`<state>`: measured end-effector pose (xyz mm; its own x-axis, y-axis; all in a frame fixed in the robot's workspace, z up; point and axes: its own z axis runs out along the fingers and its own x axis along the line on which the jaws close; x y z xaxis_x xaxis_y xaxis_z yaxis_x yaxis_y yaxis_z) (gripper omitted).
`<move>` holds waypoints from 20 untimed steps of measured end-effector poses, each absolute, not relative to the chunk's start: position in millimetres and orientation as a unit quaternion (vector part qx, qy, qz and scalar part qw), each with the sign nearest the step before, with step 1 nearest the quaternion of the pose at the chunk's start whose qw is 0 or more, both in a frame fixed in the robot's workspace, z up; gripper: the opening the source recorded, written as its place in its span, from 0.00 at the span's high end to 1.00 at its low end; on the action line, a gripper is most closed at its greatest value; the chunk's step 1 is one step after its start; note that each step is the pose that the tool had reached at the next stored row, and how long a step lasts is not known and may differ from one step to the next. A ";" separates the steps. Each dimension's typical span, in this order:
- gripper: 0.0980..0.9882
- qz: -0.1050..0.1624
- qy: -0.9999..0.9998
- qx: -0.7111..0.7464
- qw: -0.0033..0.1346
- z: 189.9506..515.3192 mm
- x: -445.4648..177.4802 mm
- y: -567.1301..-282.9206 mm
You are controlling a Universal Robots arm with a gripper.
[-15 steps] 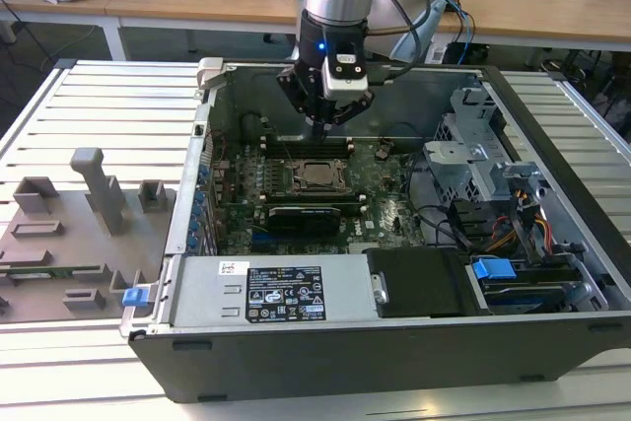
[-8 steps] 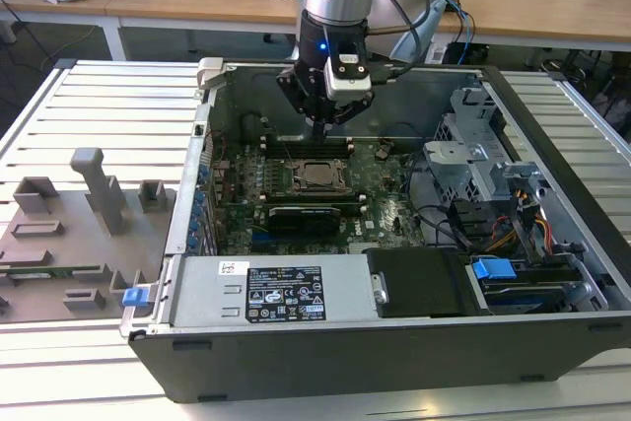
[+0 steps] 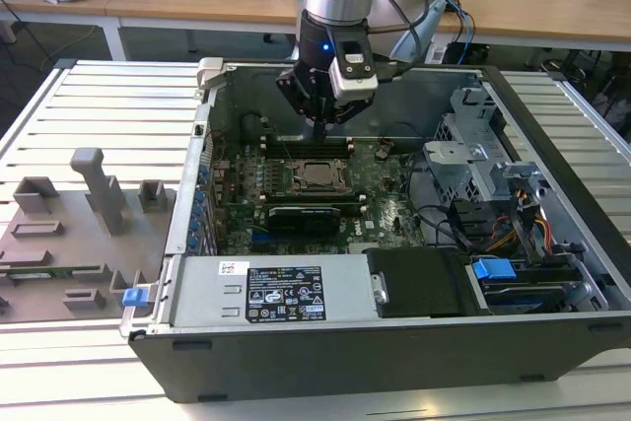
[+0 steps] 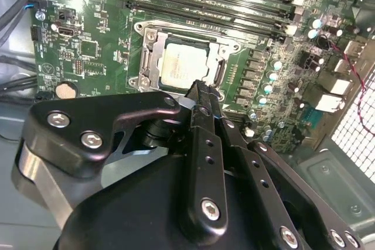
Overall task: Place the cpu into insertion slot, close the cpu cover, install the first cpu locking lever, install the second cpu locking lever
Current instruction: 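Install the first cpu locking lever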
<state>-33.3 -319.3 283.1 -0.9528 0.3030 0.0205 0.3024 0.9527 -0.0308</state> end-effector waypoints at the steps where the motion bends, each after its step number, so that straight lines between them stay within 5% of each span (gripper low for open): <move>1: 0.99 0.014 -0.989 -0.147 0.012 283.1 -33.2 -319.3; 20: 0.99 0.015 -0.997 -0.078 0.011 283.1 -33.2 -319.3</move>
